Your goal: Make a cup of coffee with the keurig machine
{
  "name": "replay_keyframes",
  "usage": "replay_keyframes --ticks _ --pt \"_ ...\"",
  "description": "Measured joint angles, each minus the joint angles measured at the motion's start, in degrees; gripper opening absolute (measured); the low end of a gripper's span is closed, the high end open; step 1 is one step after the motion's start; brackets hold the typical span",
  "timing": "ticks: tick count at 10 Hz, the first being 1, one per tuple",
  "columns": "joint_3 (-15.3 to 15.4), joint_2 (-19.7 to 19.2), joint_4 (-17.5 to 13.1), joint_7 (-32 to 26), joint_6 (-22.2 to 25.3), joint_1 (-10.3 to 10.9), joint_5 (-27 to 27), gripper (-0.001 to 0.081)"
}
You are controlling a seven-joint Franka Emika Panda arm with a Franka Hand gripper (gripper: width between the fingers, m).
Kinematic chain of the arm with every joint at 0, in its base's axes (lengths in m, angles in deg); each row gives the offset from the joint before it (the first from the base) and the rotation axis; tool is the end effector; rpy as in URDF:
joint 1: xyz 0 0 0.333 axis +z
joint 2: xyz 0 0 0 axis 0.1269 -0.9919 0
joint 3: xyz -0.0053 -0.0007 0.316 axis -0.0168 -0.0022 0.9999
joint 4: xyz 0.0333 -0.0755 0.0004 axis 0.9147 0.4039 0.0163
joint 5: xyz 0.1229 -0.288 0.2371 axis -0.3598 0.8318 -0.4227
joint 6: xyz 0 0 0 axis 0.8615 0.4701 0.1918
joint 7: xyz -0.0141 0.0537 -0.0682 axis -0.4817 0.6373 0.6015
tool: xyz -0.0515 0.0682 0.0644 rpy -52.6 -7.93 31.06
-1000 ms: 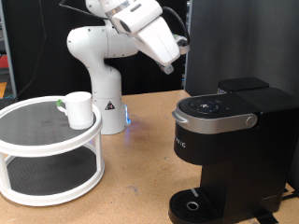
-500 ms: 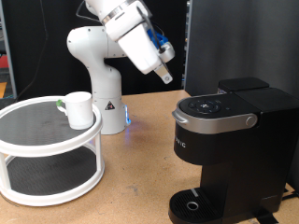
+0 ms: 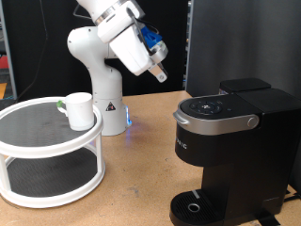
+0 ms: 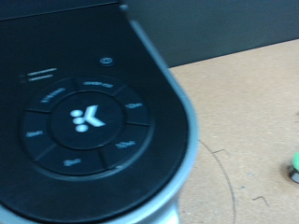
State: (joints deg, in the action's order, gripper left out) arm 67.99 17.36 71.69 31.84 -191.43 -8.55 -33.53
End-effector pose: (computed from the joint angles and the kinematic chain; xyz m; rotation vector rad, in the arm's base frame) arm 0.4633 -0.0353 0.4640 -2.5155 -0.4863 -0.6269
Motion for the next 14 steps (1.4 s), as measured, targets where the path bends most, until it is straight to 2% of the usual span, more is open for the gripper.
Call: replay_keyframes --ticks 2,3,5,8,9,11,12,14 --pt "-0.06 0.94 2.46 -1.19 -5.81 0.26 -7.44 0.0004" --pt "-0.62 1.96 3.52 -1.23 -5.81 0.10 -8.33 0.0004" --pt "-3.23 4.90 5.06 -2.99 0.16 -0.71 -7.39 0.0004" --pt "-7.65 8.81 5.65 -5.66 11.19 -2.94 -1.91 0.0004" --pt "-8.16 10.20 6.28 -5.95 12.81 -3.47 -1.04 0.0004" --pt "-8.44 10.07 6.40 -6.18 12.79 -3.47 -1.84 0.0004" --pt "-9.58 10.34 6.62 -6.89 14.00 -3.53 -2.50 0.0004" --pt "-13.58 11.66 6.67 -8.03 21.17 -4.51 -1.01 0.0004"
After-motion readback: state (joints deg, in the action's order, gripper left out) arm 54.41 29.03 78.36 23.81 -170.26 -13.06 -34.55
